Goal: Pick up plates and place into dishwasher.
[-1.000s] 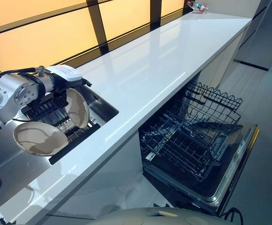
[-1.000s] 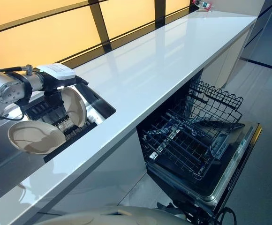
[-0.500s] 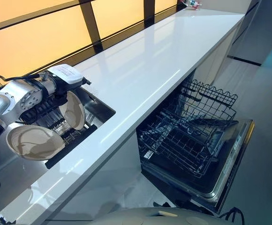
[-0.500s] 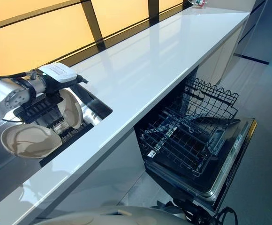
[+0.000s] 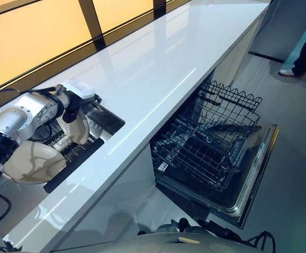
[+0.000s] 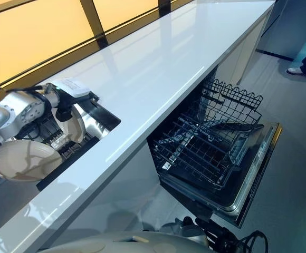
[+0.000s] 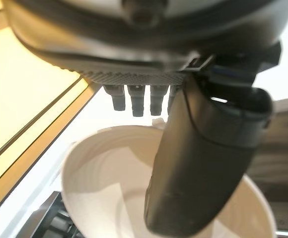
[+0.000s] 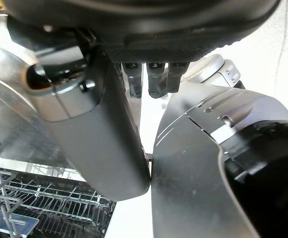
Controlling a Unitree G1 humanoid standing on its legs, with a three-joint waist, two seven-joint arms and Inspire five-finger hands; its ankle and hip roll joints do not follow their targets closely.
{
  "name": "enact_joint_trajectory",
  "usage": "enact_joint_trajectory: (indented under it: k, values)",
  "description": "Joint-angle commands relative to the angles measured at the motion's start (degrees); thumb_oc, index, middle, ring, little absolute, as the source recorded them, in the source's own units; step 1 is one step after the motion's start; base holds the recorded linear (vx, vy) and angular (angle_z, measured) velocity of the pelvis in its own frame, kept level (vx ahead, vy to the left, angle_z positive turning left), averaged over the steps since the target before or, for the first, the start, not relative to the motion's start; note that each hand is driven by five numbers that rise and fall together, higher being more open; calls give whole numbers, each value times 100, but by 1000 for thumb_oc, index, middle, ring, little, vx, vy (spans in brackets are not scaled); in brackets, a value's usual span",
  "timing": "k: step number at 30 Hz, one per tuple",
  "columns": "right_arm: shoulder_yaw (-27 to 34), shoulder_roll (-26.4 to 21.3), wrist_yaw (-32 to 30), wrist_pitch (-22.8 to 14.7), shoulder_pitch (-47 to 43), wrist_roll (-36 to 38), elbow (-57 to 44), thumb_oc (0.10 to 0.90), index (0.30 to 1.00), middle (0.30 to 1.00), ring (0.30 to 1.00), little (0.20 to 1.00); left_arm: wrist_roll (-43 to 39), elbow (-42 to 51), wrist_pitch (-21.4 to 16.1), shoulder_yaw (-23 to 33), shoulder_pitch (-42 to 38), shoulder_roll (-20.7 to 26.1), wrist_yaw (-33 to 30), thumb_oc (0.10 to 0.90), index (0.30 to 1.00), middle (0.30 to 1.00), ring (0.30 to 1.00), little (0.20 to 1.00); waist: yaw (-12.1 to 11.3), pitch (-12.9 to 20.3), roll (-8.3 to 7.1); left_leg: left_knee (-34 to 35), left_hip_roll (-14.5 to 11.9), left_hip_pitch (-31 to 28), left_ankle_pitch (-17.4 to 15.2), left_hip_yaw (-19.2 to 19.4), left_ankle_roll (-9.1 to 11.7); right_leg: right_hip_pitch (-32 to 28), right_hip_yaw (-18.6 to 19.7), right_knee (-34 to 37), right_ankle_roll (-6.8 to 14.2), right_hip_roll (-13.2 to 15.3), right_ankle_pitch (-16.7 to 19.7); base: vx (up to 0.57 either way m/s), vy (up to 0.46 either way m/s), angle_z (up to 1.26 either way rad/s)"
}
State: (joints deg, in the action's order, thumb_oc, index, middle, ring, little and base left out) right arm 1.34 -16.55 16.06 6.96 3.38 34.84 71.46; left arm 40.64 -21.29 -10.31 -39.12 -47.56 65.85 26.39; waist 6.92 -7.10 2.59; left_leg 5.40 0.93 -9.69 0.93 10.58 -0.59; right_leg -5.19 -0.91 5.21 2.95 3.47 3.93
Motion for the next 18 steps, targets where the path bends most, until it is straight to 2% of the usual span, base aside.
enact_joint_trajectory:
  k: [1, 9, 18]
  values:
    - [-86, -166, 34, 55, -81, 88, 29, 800, 900, 900, 900, 900, 342, -586, 626, 117, -1262, 225, 527, 108, 307, 307, 307, 208, 92, -145, 289, -40, 527, 26, -490, -297, -422, 233, -162, -574, 384, -258, -250, 6, 6, -5]
    - [-124, -170, 13, 90, -130, 164, -9, 800, 900, 900, 900, 900, 553, -663, 377, -395, -1869, 393, 876, 100, 300, 300, 300, 200, 51, -169, 291, -40, 539, 18, -486, -327, -426, 225, -194, -578, 405, -251, -246, -1, -4, 0]
    - [-142, -133, -14, 113, -129, 260, -35, 800, 900, 900, 900, 900, 559, -427, 33, -730, -2281, 678, 869, 100, 300, 300, 300, 200, -33, -129, 290, -40, 542, 4, -487, -396, -407, 150, -279, -518, 384, -252, -256, -9, -12, 0]
